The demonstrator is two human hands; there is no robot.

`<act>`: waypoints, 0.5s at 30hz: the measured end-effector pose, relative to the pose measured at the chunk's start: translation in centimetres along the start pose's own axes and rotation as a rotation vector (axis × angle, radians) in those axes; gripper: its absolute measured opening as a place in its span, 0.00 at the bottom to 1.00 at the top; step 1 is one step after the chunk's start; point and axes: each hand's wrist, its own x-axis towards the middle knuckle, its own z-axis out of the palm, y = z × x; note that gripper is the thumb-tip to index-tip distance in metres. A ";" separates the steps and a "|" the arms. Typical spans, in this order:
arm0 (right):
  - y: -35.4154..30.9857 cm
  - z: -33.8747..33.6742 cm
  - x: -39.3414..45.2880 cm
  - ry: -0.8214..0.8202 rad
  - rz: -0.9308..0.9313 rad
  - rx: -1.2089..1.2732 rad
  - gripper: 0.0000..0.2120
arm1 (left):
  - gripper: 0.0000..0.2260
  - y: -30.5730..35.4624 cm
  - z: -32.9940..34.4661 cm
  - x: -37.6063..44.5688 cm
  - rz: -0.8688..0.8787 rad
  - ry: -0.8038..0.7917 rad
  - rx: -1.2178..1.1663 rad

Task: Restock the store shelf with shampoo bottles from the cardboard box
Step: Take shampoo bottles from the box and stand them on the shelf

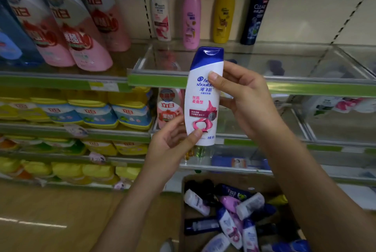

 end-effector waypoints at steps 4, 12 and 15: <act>0.8 3.5 3.6 0.030 -0.026 0.019 0.17 | 0.19 1.2 -4.9 4.0 0.010 -0.058 0.042; 1.5 7.8 9.4 0.085 -0.134 -0.017 0.16 | 0.11 3.9 -10.4 10.9 0.086 -0.131 0.188; 1.4 8.8 11.4 0.077 -0.184 -0.035 0.16 | 0.11 5.0 -11.7 13.2 0.151 -0.141 0.237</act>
